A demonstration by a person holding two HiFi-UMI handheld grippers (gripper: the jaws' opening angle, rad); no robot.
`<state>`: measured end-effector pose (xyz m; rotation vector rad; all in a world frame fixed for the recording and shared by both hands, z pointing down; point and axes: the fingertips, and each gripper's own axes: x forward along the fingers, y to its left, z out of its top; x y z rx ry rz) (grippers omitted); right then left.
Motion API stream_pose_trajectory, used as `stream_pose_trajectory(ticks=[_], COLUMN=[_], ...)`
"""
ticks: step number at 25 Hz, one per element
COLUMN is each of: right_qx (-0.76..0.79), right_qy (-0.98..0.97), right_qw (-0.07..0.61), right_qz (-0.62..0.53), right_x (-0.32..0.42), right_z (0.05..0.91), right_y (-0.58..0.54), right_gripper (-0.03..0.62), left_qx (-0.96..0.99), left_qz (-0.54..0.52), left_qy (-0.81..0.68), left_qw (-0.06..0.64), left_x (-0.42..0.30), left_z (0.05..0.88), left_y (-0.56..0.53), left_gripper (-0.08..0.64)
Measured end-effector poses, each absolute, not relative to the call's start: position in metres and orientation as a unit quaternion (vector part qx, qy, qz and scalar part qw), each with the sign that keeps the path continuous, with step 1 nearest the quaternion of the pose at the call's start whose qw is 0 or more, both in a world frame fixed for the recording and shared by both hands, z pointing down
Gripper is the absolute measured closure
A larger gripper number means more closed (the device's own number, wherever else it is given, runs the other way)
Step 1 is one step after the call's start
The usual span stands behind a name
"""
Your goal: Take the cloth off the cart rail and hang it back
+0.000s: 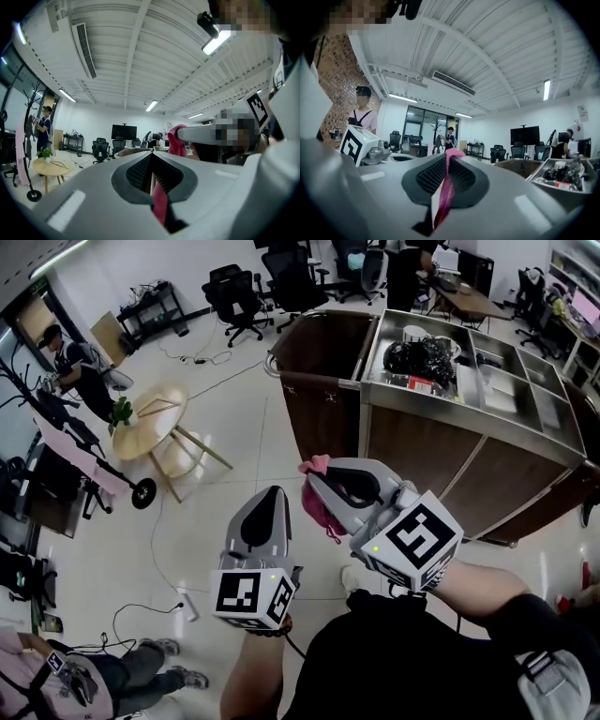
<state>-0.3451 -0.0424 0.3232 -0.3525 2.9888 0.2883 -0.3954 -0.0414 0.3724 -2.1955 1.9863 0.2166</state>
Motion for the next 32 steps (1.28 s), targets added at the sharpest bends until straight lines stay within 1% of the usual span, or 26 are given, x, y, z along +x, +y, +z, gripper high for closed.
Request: stream_pose_trajectory(ticks=[2, 6, 16, 19, 23, 32], right_qx=[-0.117, -0.108, -0.086, -0.079, -0.070, -0.085], right_qy=[0.989, 0.987, 0.989, 0.993, 0.990, 0.991], right_qw=[0.050, 0.076, 0.075, 0.064, 0.072, 0.068], right_qz=[0.075, 0.096, 0.090, 0.067, 0.094, 0.082], right_x=[-0.353, -0.376, -0.432, -0.445, -0.464, -0.513], right_z=[0.329, 0.332, 0.333, 0.333, 0.332, 0.326], right_y=[-0.051, -0.082, -0.145, -0.163, -0.188, -0.223], right_gripper=[0.581, 0.581, 0.583, 0.583, 0.583, 0.583], left_qx=[-0.736, -0.733, -0.726, -0.721, -0.718, -0.730], left_qz=[0.071, 0.064, 0.056, 0.058, 0.060, 0.063], left_qy=[0.668, 0.671, 0.680, 0.685, 0.689, 0.676], left_qw=[0.086, 0.085, 0.086, 0.088, 0.086, 0.083], left_x=[-0.404, -0.427, -0.479, -0.492, -0.508, -0.556], left_z=[0.378, 0.386, 0.383, 0.382, 0.384, 0.380], left_y=[-0.052, -0.079, -0.148, -0.170, -0.192, -0.229], left_gripper=[0.557, 0.557, 0.557, 0.557, 0.557, 0.557])
